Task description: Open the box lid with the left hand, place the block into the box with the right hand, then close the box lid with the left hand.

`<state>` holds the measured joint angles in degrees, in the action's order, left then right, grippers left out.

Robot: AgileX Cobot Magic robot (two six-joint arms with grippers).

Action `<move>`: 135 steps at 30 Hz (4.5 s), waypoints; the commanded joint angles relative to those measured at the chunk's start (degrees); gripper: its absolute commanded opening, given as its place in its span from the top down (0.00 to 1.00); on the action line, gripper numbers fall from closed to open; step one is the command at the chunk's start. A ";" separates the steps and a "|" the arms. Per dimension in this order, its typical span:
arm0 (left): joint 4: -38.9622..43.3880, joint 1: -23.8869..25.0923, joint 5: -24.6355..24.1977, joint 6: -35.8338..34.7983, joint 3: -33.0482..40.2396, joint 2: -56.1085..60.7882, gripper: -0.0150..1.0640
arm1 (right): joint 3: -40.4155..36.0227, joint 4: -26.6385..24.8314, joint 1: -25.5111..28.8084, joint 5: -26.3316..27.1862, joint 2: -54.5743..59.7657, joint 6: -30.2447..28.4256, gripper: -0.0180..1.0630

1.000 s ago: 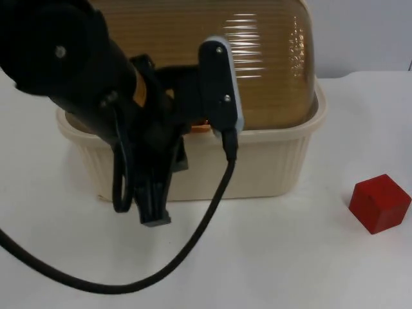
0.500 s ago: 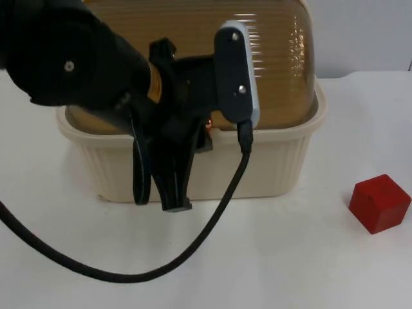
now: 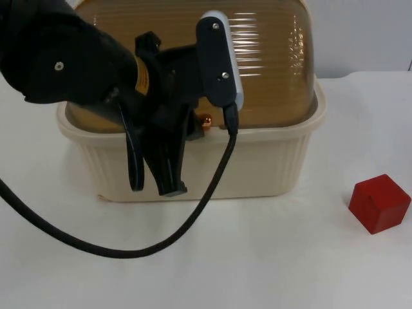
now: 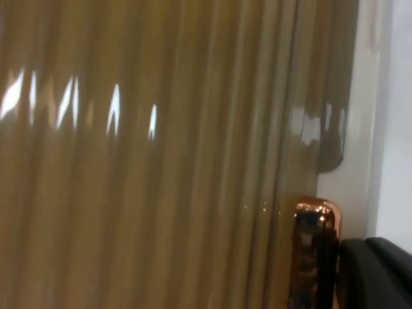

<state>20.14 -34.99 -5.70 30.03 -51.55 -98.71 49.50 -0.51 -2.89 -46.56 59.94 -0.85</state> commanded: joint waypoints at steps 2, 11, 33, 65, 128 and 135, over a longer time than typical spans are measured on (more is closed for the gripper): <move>0.02 1.09 1.55 -0.50 -0.26 -0.15 0.99 | 0.45 -0.03 0.40 0.95 -0.18 0.00 0.01; 0.02 1.09 2.95 -0.50 -0.36 0.10 0.99 | 0.45 -0.03 0.40 0.95 -0.18 0.00 0.01; 2.82 1.09 -0.09 -0.29 -8.28 2.39 0.99 | 0.45 -0.03 0.40 0.95 -0.18 0.00 0.01; 5.59 11.08 4.53 -0.52 -15.06 2.15 0.99 | 0.45 -0.03 0.40 0.95 -0.18 0.00 0.01; -28.48 33.95 -46.59 -21.99 13.04 77.95 0.99 | 0.45 -0.28 0.40 0.95 -0.18 0.00 0.01; -28.58 33.95 -49.49 -22.52 13.04 82.07 0.99 | 0.45 -0.28 0.40 0.95 -0.18 0.00 0.01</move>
<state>-7.78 -1.18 -54.11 8.20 -38.78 -17.56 49.50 -0.62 -2.89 -46.47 59.94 -0.79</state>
